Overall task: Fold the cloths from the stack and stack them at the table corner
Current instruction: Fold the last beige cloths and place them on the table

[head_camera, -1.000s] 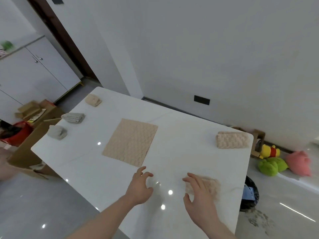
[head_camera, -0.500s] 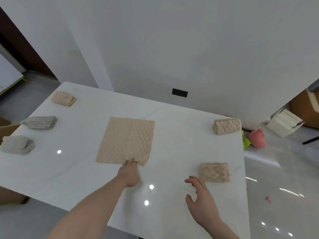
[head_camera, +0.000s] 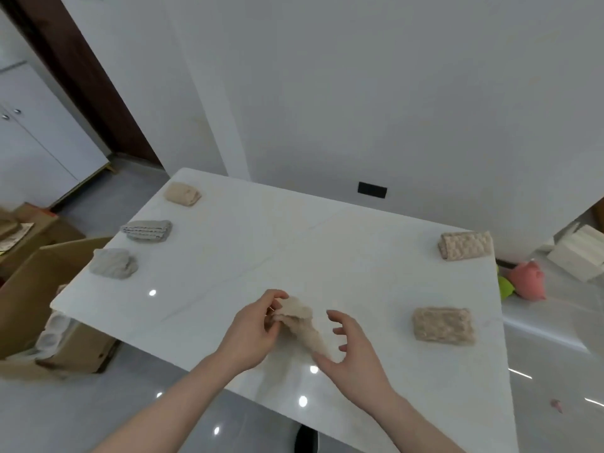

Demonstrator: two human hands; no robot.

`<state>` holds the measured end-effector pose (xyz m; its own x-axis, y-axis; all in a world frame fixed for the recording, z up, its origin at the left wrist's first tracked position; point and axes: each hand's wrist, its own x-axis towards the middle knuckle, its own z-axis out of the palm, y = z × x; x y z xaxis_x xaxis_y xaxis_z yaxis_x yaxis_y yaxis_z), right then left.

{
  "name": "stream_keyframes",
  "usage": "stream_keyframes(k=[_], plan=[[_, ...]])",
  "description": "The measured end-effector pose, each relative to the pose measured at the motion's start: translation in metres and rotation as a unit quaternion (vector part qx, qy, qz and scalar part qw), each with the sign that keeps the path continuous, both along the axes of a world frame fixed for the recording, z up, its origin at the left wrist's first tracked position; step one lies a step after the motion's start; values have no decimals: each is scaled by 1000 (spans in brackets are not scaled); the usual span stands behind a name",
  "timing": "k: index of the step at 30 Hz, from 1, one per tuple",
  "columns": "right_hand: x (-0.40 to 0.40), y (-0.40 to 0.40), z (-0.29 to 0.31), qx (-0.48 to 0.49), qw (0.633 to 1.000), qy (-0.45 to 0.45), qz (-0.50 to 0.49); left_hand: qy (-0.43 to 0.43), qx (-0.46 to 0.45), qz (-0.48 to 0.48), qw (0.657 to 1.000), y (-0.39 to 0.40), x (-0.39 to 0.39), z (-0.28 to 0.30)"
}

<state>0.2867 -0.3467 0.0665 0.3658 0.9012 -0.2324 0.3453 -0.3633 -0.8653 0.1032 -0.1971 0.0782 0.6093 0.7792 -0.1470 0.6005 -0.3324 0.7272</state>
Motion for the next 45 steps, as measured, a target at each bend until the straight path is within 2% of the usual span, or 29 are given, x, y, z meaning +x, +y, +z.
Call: stream_keyframes(k=[5,9,14,17,22,26,30,33,38,45], plan=[[-32,29,25,29,997,27,64,24,12,-83,996,-10,-20,38],[-42,38,46,53,997,-3,58,22,31,-88,995,-1,-40,55],[-50,48,63,50,998,2,25,146,53,-95,983,26,-73,39],[-56,56,67,44,999,-24,9,173,56,-83,980,48,-95,26],[-80,85,66,42,994,-81,-61,104,97,-41,989,110,-126,28],[-99,117,68,90,982,-95,-139,52,132,-7,990,161,-140,52],[-113,143,74,114,970,-105,-187,-50,146,5,988,189,-155,79],[-125,151,80,143,961,-124,-201,-88,173,-7,981,203,-170,85],[-145,144,57,146,961,-153,-179,-44,206,-58,976,203,-204,52],[-162,114,-68,33,976,-167,-132,35,162,-145,975,186,-233,-72]])
